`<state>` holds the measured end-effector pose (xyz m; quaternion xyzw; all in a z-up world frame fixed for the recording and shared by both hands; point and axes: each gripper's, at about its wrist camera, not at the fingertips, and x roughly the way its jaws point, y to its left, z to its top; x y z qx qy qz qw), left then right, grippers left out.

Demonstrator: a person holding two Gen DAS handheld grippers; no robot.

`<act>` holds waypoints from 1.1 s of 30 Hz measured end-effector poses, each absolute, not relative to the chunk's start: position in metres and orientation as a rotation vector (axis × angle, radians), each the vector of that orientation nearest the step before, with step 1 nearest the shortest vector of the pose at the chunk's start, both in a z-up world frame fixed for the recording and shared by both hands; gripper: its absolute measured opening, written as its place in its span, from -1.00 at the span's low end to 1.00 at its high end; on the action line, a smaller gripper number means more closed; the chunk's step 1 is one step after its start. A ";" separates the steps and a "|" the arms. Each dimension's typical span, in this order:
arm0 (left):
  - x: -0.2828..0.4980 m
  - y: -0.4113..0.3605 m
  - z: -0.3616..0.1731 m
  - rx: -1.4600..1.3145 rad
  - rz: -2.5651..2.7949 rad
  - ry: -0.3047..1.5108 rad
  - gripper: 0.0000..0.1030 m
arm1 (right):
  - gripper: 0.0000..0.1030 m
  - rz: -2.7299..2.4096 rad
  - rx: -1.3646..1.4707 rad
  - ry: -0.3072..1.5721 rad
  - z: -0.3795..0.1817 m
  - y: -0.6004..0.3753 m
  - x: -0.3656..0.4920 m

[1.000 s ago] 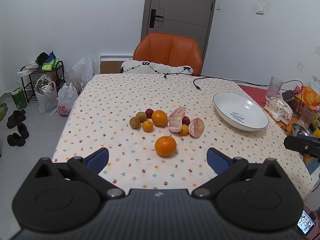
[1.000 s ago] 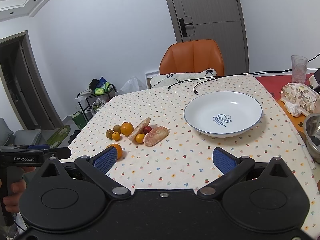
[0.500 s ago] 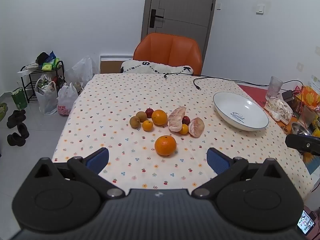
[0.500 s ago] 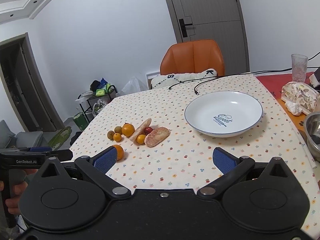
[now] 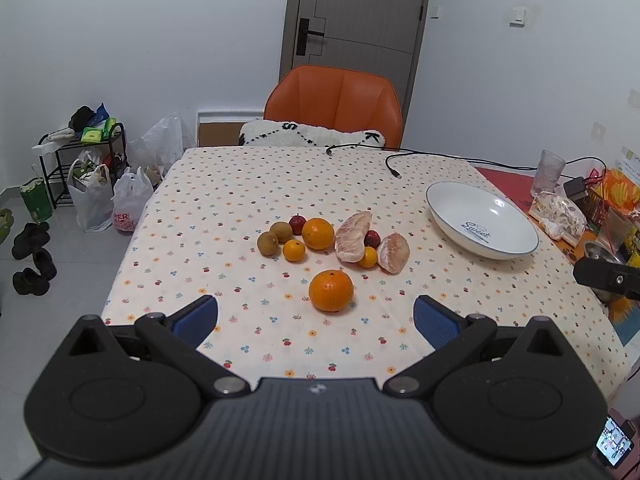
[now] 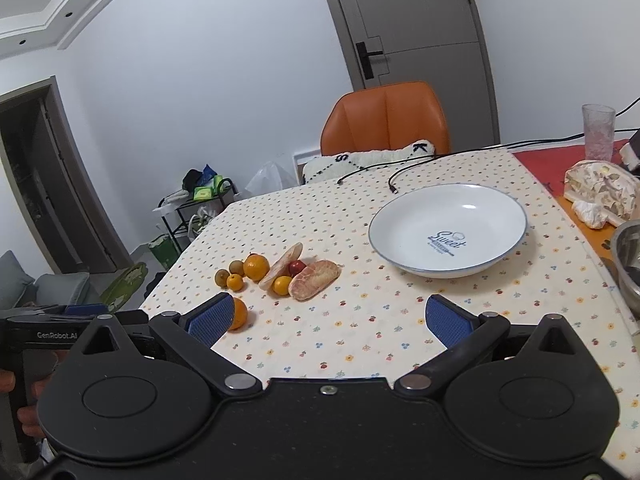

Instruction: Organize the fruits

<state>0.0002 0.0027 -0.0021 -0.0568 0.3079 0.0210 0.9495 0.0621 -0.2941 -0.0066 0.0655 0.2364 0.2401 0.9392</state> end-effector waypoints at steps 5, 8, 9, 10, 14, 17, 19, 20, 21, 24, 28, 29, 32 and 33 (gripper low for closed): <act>0.005 0.006 -0.013 -0.128 0.048 0.623 1.00 | 1.00 0.502 0.141 0.489 -0.014 -0.291 0.069; 0.009 0.008 -0.018 -0.139 0.046 0.618 1.00 | 1.00 0.512 0.168 0.519 -0.020 -0.291 0.074; 0.011 0.008 -0.020 -0.141 0.043 0.615 0.99 | 1.00 0.518 0.174 0.520 -0.022 -0.291 0.076; 0.012 0.009 -0.021 -0.143 0.042 0.613 0.99 | 1.00 0.522 0.177 0.518 -0.024 -0.290 0.077; 0.017 0.009 -0.028 -0.146 0.044 0.606 0.98 | 0.99 0.523 0.177 0.511 -0.029 -0.287 0.083; 0.021 0.009 -0.032 -0.154 0.036 0.597 0.96 | 0.99 0.533 0.200 0.518 -0.033 -0.285 0.088; 0.024 0.009 -0.034 -0.159 0.030 0.591 0.96 | 0.98 0.540 0.208 0.521 -0.036 -0.283 0.092; 0.025 0.009 -0.036 -0.163 0.028 0.588 0.96 | 0.97 0.543 0.212 0.524 -0.038 -0.282 0.094; 0.027 0.009 -0.037 -0.167 0.027 0.584 0.95 | 0.96 0.546 0.218 0.527 -0.039 -0.281 0.095; 0.032 0.010 -0.040 -0.181 0.030 0.577 0.94 | 0.87 0.554 0.216 0.538 -0.043 -0.278 0.101; 0.040 0.010 -0.045 -0.188 0.029 0.575 0.89 | 0.83 0.559 0.226 0.552 -0.047 -0.273 0.108; 0.041 0.010 -0.047 -0.188 0.028 0.574 0.89 | 0.82 0.561 0.231 0.559 -0.048 -0.272 0.110; 0.047 0.010 -0.052 -0.192 0.025 0.577 0.83 | 0.78 0.560 0.223 0.570 -0.052 -0.267 0.117; 0.050 0.010 -0.054 -0.196 0.022 0.580 0.78 | 0.74 0.560 0.222 0.574 -0.053 -0.265 0.120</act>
